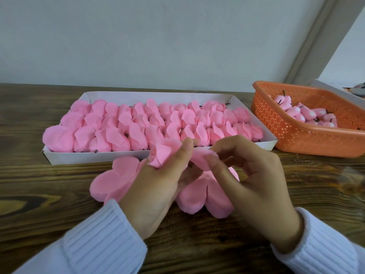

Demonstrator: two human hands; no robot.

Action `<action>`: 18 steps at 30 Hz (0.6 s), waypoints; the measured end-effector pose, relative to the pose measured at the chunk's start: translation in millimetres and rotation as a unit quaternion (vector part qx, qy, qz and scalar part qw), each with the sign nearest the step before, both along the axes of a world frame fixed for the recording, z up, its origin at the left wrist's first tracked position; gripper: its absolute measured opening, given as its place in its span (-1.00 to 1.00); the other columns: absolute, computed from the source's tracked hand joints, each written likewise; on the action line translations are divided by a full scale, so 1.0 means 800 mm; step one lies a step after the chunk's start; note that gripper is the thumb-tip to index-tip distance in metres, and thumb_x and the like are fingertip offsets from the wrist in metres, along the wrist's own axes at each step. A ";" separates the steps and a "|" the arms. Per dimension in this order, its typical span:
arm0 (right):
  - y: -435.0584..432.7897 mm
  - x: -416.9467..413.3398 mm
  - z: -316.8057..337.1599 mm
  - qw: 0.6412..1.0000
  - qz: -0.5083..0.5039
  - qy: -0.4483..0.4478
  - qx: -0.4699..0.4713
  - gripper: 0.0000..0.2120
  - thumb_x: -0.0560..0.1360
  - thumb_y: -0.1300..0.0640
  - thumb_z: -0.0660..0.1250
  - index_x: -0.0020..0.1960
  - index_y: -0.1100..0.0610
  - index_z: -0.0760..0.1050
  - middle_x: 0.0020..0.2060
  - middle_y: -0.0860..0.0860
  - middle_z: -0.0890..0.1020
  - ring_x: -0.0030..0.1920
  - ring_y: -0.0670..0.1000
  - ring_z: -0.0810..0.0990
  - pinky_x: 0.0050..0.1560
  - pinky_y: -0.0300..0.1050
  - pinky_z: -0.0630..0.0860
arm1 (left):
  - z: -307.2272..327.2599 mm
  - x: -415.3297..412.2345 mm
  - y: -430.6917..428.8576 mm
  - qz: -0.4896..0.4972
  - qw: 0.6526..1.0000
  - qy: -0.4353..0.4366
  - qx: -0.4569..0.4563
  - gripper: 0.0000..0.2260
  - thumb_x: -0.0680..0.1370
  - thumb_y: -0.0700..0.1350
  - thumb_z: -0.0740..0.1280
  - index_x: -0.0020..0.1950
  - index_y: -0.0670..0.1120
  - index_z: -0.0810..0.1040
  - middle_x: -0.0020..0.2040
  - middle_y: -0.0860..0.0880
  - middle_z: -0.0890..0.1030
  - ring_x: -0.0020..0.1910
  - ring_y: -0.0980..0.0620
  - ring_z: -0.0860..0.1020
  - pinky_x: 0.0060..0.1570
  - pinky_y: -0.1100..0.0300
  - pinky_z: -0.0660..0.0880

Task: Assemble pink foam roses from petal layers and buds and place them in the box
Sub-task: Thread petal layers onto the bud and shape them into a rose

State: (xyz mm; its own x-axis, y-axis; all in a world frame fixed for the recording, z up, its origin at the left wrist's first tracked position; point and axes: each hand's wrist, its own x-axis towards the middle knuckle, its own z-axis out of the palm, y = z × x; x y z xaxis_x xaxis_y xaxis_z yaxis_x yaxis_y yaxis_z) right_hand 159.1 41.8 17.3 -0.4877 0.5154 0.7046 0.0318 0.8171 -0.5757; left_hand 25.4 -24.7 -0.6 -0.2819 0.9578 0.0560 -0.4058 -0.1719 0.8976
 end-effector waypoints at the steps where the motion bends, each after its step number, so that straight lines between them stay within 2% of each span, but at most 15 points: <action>1: 0.000 0.000 0.000 1.000 -0.002 -0.002 0.000 -0.93 0.49 0.12 0.31 -0.10 0.10 0.56 -0.23 -0.18 0.61 -0.23 -0.14 0.61 -0.20 -0.40 0.47 | 0.001 0.000 0.000 -0.005 1.000 -0.017 -0.001 -0.62 0.38 0.18 0.43 -0.05 -0.11 0.70 0.00 -0.19 0.69 0.05 -0.10 0.65 0.05 0.10 0.59; 5: 0.001 0.000 -0.001 1.000 -0.002 -0.004 -0.010 -0.93 0.49 0.13 0.33 -0.12 0.12 0.55 -0.24 -0.22 0.61 -0.23 -0.13 0.62 -0.21 -0.40 0.46 | 0.001 -0.004 0.002 -0.020 0.998 -0.055 -0.026 -0.43 0.30 0.21 0.36 0.11 -0.19 0.60 0.04 -0.22 0.67 0.06 -0.11 0.65 0.04 0.11 0.60; 7: 0.001 0.000 -0.001 1.000 0.007 -0.008 -0.005 -0.92 0.50 0.14 0.34 -0.12 0.15 0.55 -0.21 -0.30 0.60 -0.22 -0.15 0.62 -0.21 -0.41 0.46 | -0.002 -0.006 0.003 -0.021 0.998 -0.046 -0.023 -0.42 0.35 0.21 0.38 0.16 -0.21 0.58 0.05 -0.24 0.66 0.07 -0.13 0.65 0.06 0.08 0.59; 9: 0.001 -0.001 0.001 1.000 0.014 -0.009 0.004 -0.88 0.49 0.12 0.31 -0.12 0.17 0.56 -0.19 -0.34 0.59 -0.22 -0.18 0.62 -0.21 -0.42 0.46 | -0.006 -0.007 0.003 -0.017 1.000 0.003 -0.014 -0.48 0.42 0.23 0.43 0.13 -0.18 0.60 0.05 -0.21 0.67 0.09 -0.14 0.64 0.13 -0.01 0.56; 12: 0.002 0.001 -0.001 1.000 0.001 -0.004 0.010 -0.92 0.47 0.12 0.32 -0.13 0.11 0.57 -0.26 -0.24 0.62 -0.26 -0.15 0.62 -0.24 -0.41 0.46 | -0.009 -0.005 0.000 -0.024 0.992 0.127 0.012 -0.64 0.40 0.20 0.35 0.01 -0.01 0.68 0.02 -0.09 0.70 0.09 -0.07 0.64 0.19 -0.11 0.50; 14: 0.003 0.002 -0.003 1.000 -0.009 0.007 0.009 -0.98 0.47 0.14 0.35 -0.14 0.06 0.56 -0.33 -0.16 0.60 -0.31 -0.15 0.60 -0.26 -0.43 0.44 | -0.008 -0.003 -0.003 -0.036 0.980 0.194 0.039 -0.73 0.41 0.17 0.33 0.01 0.10 0.67 -0.05 -0.07 0.71 0.01 -0.03 0.67 0.12 -0.02 0.56; 17: 0.003 0.003 -0.003 1.000 -0.004 0.021 -0.004 -0.93 0.46 0.20 0.40 -0.14 0.05 0.55 -0.33 -0.11 0.60 -0.34 -0.16 0.58 -0.27 -0.44 0.42 | -0.006 -0.001 -0.005 -0.017 0.961 0.266 0.071 -0.75 0.40 0.15 0.36 0.00 0.12 0.65 -0.18 -0.29 0.65 -0.13 -0.21 0.63 -0.07 0.16 0.61; 18: 0.003 0.003 -0.002 1.000 0.004 0.023 -0.005 -0.93 0.47 0.20 0.40 -0.12 0.05 0.55 -0.32 -0.10 0.61 -0.34 -0.16 0.59 -0.26 -0.44 0.42 | -0.005 -0.001 -0.006 -0.009 0.959 0.274 0.075 -0.77 0.39 0.14 0.37 -0.03 0.11 0.66 -0.21 -0.25 0.66 -0.17 -0.16 0.64 -0.14 0.25 0.59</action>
